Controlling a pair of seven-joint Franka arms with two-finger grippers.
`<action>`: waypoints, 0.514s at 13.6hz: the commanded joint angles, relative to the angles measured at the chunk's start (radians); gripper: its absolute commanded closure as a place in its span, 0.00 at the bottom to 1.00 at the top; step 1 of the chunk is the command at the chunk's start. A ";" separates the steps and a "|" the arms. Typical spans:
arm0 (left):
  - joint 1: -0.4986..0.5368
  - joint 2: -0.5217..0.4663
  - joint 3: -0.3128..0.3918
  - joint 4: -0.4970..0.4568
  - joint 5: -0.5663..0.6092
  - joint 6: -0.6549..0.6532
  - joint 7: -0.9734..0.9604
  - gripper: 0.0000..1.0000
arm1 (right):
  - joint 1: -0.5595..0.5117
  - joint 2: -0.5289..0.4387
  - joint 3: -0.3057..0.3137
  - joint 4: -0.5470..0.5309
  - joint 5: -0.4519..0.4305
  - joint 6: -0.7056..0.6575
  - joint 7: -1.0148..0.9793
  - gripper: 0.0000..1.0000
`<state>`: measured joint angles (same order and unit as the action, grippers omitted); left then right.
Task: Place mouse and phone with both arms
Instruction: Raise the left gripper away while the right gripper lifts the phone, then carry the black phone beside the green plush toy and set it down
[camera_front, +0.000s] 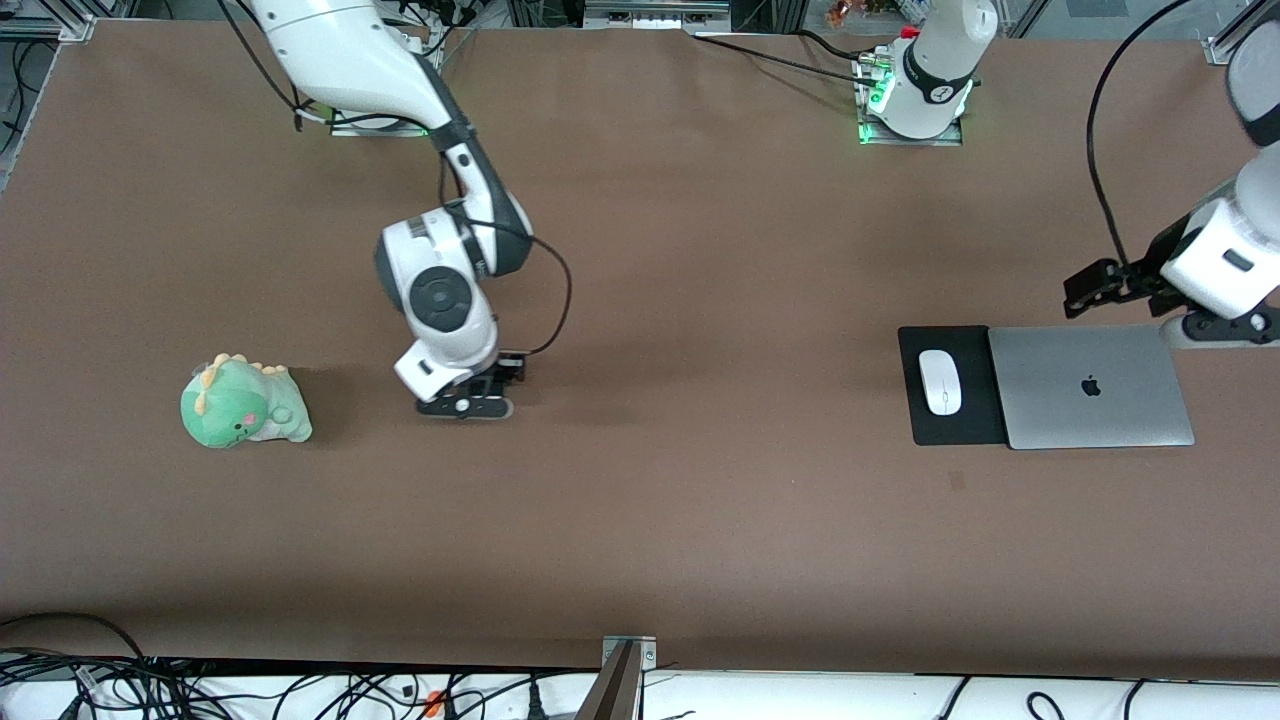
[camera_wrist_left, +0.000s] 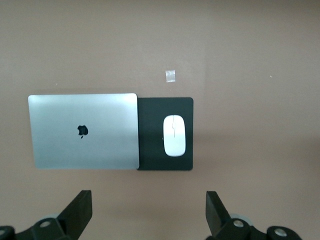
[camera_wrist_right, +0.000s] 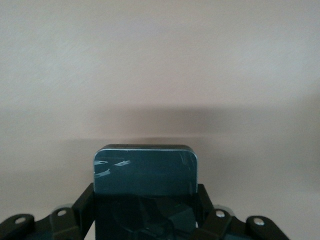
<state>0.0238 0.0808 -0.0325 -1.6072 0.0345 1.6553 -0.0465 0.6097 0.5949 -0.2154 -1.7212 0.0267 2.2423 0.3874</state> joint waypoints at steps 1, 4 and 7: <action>0.012 -0.013 -0.006 0.079 -0.019 -0.096 0.036 0.00 | -0.092 -0.061 0.013 -0.066 0.010 0.035 -0.129 1.00; 0.010 -0.001 -0.004 0.098 -0.007 -0.103 0.037 0.00 | -0.148 -0.078 0.013 -0.191 0.172 0.239 -0.287 1.00; 0.010 -0.001 0.000 0.111 -0.007 -0.104 0.075 0.00 | -0.205 -0.067 0.013 -0.257 0.182 0.353 -0.430 1.00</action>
<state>0.0243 0.0668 -0.0320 -1.5352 0.0335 1.5713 -0.0191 0.4371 0.5595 -0.2171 -1.9197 0.1852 2.5440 0.0421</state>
